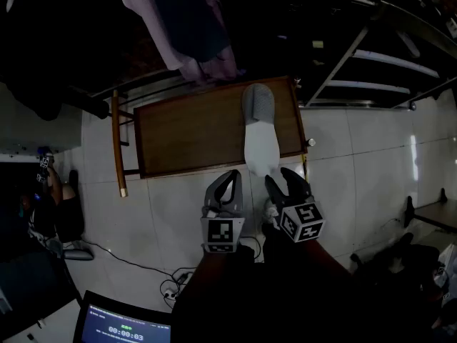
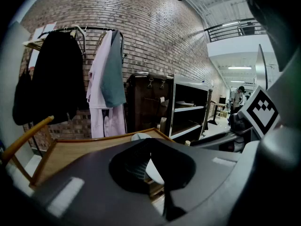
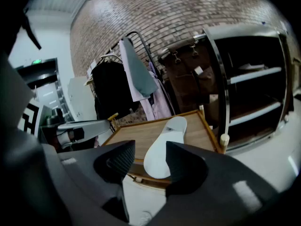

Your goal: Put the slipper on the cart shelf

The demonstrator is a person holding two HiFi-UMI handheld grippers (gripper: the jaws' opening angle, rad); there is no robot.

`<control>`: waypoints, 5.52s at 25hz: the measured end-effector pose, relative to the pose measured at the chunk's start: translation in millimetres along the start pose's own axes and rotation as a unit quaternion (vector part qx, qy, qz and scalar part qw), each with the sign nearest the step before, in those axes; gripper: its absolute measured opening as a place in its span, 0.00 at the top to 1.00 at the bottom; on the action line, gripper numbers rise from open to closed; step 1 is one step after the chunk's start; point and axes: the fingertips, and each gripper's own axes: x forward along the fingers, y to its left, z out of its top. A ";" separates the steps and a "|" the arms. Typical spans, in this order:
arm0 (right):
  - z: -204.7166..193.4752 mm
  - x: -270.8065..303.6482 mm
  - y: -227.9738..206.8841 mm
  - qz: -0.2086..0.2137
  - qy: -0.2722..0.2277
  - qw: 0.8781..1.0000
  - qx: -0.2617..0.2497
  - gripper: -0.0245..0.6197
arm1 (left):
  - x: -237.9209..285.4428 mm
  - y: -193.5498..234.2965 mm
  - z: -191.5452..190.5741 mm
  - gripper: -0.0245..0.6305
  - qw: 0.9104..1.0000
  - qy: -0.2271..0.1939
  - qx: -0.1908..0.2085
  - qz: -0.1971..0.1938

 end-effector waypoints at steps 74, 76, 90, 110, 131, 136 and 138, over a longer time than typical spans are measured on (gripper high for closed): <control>-66.2 83.4 -41.7 -0.031 0.090 0.950 0.298 0.85 | -12.9 14.8 -2.0 0.94 1.000 -0.005 -0.011 0.018; -64.8 81.2 -39.4 -0.036 0.089 0.956 0.278 0.85 | -15.7 14.6 -2.2 0.94 1.000 -0.008 -0.012 0.019; -39.5 63.0 -21.3 -0.041 0.068 0.983 0.164 0.87 | -26.0 18.3 4.2 0.94 1.000 -0.012 -0.009 0.024; 110.5 -3.8 19.3 -0.070 -0.142 0.984 -0.085 0.88 | -24.5 16.5 57.2 0.94 0.998 -0.058 -0.025 0.009; 216.8 -109.0 29.8 -0.061 -0.288 0.940 -0.170 0.87 | -37.8 -21.8 127.1 0.94 0.991 -0.132 0.019 0.005; 220.3 -122.0 22.3 -0.055 -0.300 0.935 -0.183 0.87 | -40.1 -44.1 147.2 0.94 0.986 -0.165 0.021 -0.010; 221.3 -127.9 17.9 -0.055 -0.302 0.934 -0.183 0.87 | -37.5 -52.7 150.6 0.94 0.986 -0.166 0.030 -0.011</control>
